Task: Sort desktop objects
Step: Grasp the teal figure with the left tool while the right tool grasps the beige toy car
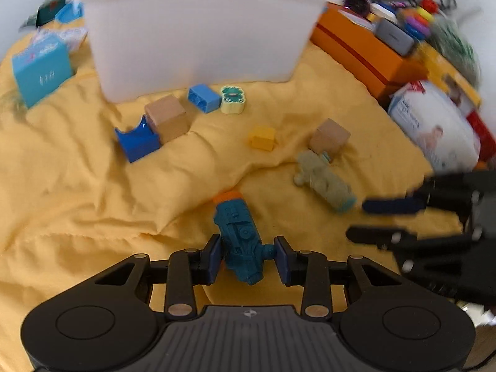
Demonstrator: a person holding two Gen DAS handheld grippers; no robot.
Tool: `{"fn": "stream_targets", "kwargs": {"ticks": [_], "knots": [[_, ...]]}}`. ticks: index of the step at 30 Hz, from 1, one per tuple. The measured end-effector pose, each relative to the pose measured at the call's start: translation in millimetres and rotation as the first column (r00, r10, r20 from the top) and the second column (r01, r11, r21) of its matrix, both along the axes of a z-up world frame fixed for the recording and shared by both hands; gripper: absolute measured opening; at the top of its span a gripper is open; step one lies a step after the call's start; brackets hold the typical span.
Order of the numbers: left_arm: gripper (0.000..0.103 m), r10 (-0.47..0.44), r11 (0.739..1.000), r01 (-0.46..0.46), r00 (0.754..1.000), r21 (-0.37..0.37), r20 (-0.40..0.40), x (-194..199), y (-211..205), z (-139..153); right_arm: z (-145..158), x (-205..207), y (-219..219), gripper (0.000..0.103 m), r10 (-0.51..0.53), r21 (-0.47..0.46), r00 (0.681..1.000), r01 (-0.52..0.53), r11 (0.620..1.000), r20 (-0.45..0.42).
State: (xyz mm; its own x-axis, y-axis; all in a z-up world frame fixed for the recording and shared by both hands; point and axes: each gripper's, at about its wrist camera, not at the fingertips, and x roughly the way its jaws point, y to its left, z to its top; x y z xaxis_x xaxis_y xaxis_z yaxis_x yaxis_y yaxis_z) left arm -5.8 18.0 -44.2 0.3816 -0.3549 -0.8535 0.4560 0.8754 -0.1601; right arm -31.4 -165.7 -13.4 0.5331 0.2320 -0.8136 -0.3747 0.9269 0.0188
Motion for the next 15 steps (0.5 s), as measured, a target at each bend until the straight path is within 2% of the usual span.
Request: {"fn": "stream_targets", "kwargs": {"ticks": [2, 7, 10, 14, 15], "knots": [[0.04, 0.0, 1.0, 0.0, 1.0, 0.011, -0.002, -2, 0, 0, 1, 3, 2, 0.049, 0.009, 0.016, 1.0, -0.009, 1.0, 0.013], [0.045, 0.003, 1.0, -0.003, 1.0, 0.02, -0.007, -2, 0, 1, -2, 16, 15, 0.052, 0.052, -0.005, 0.998, -0.051, 0.999, 0.035], [0.044, 0.017, 1.0, -0.016, 1.0, 0.022, -0.01, 1, 1, 1, -8, 24, 17, 0.052, 0.056, -0.008, 0.998, -0.056, 0.998, 0.03], [0.044, 0.031, 1.0, -0.03, 0.999, 0.008, -0.023, 4, -1, 0, -14, 30, 8, 0.05, 0.033, 0.048, 0.999, -0.033, 0.998, -0.009], [0.042, 0.03, 0.999, -0.029, 0.999, 0.014, -0.021, 4, -1, 0, -14, 29, 7, 0.04, 0.03, 0.05, 0.999, -0.03, 0.998, -0.011]]}}
